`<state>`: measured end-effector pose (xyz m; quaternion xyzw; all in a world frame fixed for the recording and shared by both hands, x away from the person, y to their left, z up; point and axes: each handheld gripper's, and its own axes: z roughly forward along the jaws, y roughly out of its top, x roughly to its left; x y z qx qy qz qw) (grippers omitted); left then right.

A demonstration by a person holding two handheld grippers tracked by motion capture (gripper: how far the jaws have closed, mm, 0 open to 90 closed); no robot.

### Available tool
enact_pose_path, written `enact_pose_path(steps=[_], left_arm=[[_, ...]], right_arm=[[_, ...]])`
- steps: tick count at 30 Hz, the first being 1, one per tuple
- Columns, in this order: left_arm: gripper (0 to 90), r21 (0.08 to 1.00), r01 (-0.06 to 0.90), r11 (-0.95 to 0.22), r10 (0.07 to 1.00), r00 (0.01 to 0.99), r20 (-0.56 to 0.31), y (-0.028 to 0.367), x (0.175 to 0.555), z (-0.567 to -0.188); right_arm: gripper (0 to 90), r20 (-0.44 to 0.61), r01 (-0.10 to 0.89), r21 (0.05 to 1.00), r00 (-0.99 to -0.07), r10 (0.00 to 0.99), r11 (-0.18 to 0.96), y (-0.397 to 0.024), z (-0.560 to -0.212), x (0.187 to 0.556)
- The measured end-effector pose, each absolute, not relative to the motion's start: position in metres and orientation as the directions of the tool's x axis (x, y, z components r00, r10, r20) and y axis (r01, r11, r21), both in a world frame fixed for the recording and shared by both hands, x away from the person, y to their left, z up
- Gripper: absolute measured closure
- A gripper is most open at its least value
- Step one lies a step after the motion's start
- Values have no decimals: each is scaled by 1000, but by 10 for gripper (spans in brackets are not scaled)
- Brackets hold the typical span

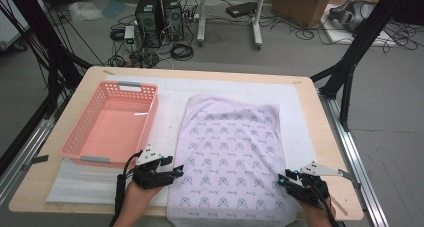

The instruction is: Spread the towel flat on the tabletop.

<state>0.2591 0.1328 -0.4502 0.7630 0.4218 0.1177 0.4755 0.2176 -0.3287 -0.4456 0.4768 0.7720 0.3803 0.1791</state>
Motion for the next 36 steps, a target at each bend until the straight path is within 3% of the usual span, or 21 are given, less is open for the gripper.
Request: enact_pose_path(steps=[5,14,18,22,36], left_arm=[[429,796,581,-168,776,576,-257,136,266,-452],[459,791,574,-211,786,581,-212,128,266,-452],[659,790,539,-291,810,578,-96,123,263,-451],[865,784,559,-270,804,579,-137,125,263,-451],[883,815,553,-172,769,593,-240,137,243,-444]], right_arm=[[643,64,598,752,-483,873,276,-324,-448,218],[848,46,593,750,-486,873,291,-323,-448,216],[868,64,599,750,-487,871,280,-324,-448,217],[873,96,603,756,-486,868,254,-328,-449,217],[877,116,584,776,-503,857,238,-334,-441,202]])
